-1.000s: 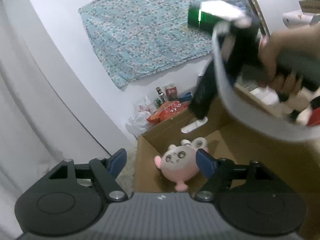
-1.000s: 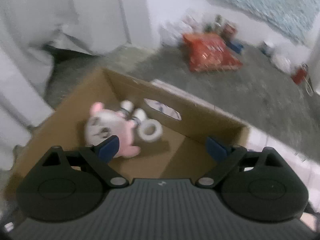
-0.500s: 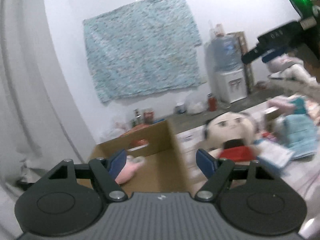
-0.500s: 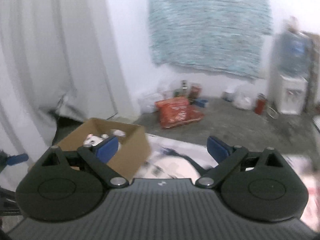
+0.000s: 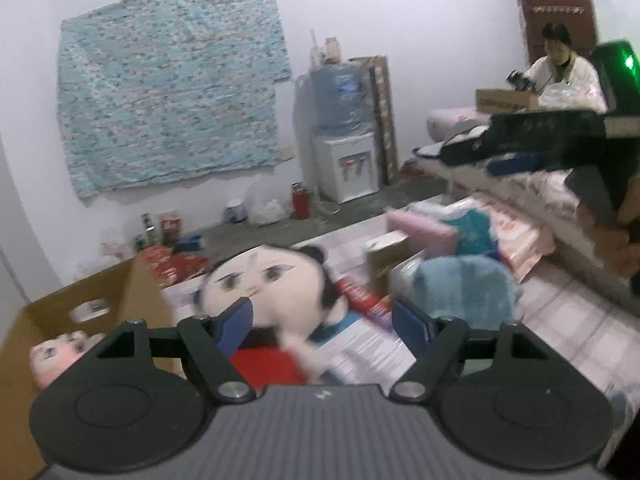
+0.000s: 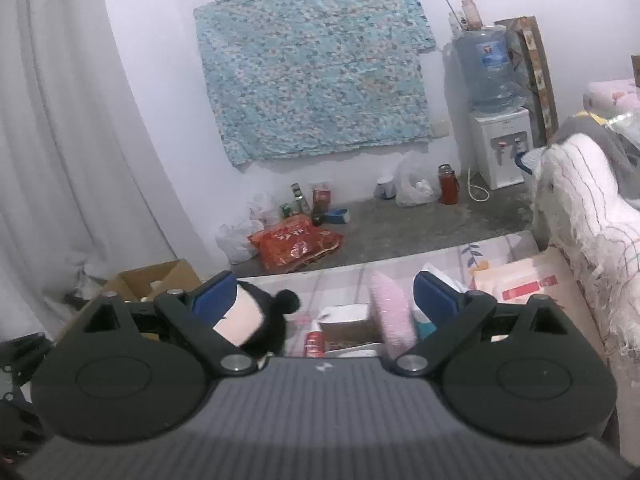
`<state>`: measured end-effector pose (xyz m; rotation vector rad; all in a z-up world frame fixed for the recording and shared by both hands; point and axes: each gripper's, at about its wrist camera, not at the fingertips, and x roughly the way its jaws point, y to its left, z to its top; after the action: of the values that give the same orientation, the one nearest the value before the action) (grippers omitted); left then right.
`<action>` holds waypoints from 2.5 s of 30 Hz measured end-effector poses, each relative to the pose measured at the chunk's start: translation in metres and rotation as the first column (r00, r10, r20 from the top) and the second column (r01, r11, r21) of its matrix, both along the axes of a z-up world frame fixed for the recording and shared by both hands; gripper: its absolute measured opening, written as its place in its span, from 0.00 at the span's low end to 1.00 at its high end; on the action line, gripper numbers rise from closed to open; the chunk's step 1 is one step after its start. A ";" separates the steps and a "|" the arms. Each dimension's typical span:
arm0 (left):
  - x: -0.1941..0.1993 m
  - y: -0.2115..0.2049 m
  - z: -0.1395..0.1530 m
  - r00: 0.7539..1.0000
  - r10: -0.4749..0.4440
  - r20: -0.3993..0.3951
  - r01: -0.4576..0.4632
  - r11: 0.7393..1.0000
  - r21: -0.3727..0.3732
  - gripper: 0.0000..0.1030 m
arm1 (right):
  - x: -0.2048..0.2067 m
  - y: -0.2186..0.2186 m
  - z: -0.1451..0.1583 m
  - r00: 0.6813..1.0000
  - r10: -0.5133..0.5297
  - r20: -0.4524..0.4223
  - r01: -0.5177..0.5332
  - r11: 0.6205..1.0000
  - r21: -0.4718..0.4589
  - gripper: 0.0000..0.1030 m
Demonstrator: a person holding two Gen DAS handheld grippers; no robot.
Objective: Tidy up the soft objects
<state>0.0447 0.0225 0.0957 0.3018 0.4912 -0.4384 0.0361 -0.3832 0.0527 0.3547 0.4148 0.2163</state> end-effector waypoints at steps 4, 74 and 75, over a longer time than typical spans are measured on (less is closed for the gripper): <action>0.016 -0.034 -0.025 0.994 -0.054 0.091 0.054 0.999 0.010 0.76 | 0.005 -0.009 -0.028 0.999 0.010 -0.036 -0.008 0.999 0.047 0.92; -0.028 -0.059 -0.019 0.844 -0.470 0.259 0.520 0.835 -0.178 0.12 | 0.043 -0.025 -0.132 0.935 0.348 -0.064 -0.193 0.652 0.733 0.99; -0.033 -0.057 -0.016 0.826 -0.500 0.259 0.553 0.809 -0.199 0.12 | 0.042 -0.026 -0.131 0.937 0.346 -0.056 -0.197 0.651 0.733 0.99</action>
<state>0.0116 -0.0344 0.0801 0.2140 0.1386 -1.0064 0.0777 -0.4089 -0.0780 1.1106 0.5678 0.6594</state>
